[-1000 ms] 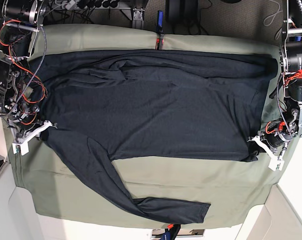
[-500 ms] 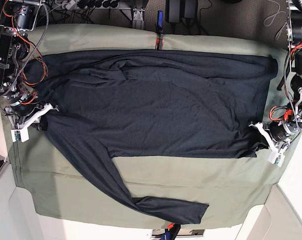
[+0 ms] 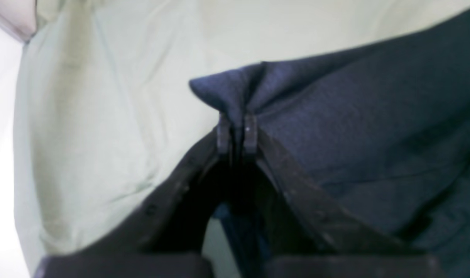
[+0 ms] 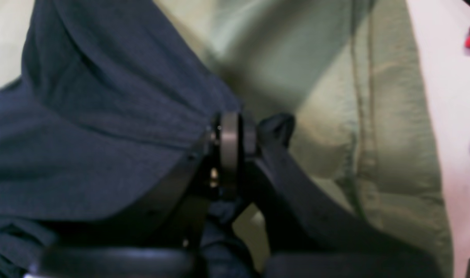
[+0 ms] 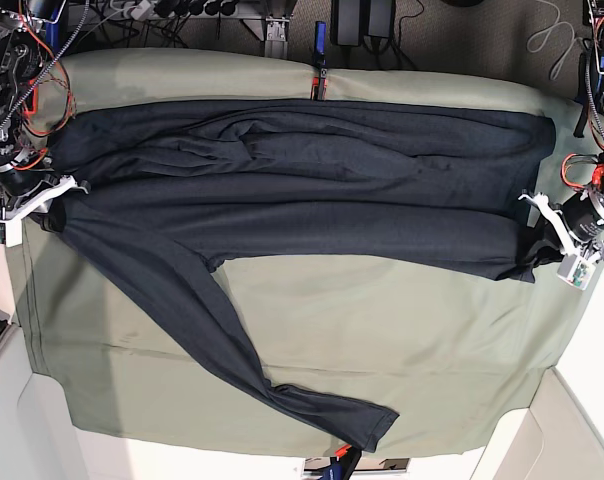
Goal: Fold the T-shirt properly
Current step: 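Fold the grasped side edge over toward the collar with both grippers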
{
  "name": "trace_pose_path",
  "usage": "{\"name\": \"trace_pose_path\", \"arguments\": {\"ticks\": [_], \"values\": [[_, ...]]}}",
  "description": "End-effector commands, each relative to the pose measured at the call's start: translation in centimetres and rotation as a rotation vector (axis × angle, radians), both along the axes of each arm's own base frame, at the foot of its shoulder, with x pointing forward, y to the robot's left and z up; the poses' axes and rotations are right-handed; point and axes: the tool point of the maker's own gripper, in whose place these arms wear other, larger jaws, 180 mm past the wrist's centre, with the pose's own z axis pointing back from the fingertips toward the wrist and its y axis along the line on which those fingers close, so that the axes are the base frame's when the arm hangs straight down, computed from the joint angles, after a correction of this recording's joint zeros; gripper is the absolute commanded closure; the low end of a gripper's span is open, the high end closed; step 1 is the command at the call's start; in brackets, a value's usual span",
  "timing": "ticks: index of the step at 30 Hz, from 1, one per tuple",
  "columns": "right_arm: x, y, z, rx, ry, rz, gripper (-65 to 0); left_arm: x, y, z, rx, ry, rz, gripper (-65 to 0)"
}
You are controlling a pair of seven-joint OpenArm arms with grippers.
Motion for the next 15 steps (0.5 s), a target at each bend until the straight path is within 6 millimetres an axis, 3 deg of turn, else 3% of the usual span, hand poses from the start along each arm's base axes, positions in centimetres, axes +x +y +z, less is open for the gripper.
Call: {"name": "trace_pose_path", "arguments": {"ticks": [1, 9, 15], "values": [[0.9, -0.7, 1.9, -0.012, -0.065, -0.004, 0.0, 0.5, 0.5, 2.4, 0.015, -0.061, -0.011, 0.0], [-1.2, -1.1, 1.9, 0.004, -0.065, -0.007, 0.0, -2.0, 2.9, 2.4, 0.036, -0.053, 0.052, 0.0], [-2.6, -0.6, 1.7, 0.009, -0.055, 0.020, 0.0, -4.0, 3.0, 0.5, 0.037, 0.010, 0.055, 0.0]]}}
